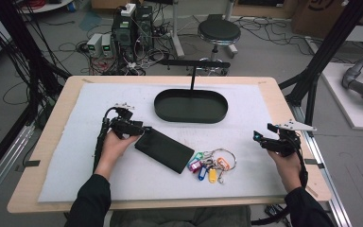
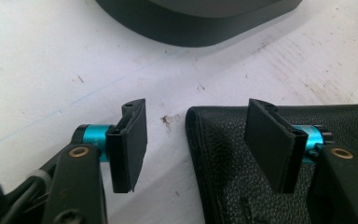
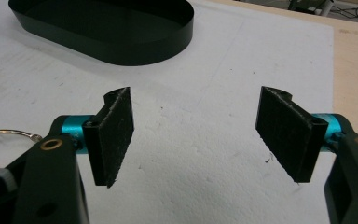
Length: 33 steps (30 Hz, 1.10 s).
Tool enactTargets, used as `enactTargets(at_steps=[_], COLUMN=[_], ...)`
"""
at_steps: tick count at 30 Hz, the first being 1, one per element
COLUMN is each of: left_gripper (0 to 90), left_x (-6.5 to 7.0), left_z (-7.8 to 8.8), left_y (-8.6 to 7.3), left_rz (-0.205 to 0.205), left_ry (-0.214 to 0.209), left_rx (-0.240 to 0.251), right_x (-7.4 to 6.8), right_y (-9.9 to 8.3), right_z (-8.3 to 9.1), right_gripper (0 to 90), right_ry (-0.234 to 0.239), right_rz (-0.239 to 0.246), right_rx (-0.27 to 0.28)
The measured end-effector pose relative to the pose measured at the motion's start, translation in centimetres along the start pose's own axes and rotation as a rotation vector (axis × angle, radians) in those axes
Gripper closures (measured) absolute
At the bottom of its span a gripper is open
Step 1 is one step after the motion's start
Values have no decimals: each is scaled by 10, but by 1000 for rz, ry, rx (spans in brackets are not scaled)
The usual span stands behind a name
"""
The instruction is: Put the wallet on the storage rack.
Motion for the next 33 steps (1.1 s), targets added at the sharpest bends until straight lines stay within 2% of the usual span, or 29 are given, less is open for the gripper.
enactTargets(at_steps=[5,6,8,9,10,14,15,17,20,21,22,25,26,27,28,33], left_gripper=[448,453,525,585,652,689,744,773,791,803,810,821,823,826,826,830], left_x=[0,1,1,5,5,7,7,8,9,12,12,22,22,28,28,39], left_z=[-4,-6,-6,-6,-6,-5,-3,-1,1,5,5,18,18,25,25,42], left_y=[-3,-4,-4,-5,-5,-4,-3,-3,-2,0,0,5,5,7,7,6], left_rz=[9,28,28,26,26,8,5,-7,-18,-20,-20,-67,-67,-92,-92,-170], left_ry=[-7,-25,-35,-77,-77,-67,-64,-58,-56,-70,-70,-90,-90,-107,-107,-114], left_rx=[-34,-37,-40,-40,-40,-35,-22,-11,3,37,37,109,109,148,148,215], right_x=[-1,-2,-2,-2,-2,-2,-2,-2,-2,-2,-2,-4,-5,-6,-6,-16], right_y=[1,2,2,2,2,2,3,4,4,5,5,7,8,9,9,16], right_z=[-1,-1,-1,-1,-1,-1,-1,0,0,0,0,1,1,1,1,0], right_gripper=[283,284,284,284,284,284,284,285,284,285,285,285,284,285,285,284], right_ry=[-4,-3,-4,-3,-3,-4,-6,-7,-9,-9,-9,-4,-2,1,1,36], right_rz=[12,12,15,17,17,17,18,21,21,22,22,19,20,20,20,15], right_rx=[4,4,5,6,6,6,7,12,15,16,16,26,30,35,35,61])
Point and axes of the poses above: each handheld gripper's, and its own axes: z roughly backward along the jaws, y roughly out of its top, x roughly to its right, the point moved 9 cm from there along -z, roughly forward along the jaws, and after that the axes turned 12 degrees about z, right-handed, at the moved point
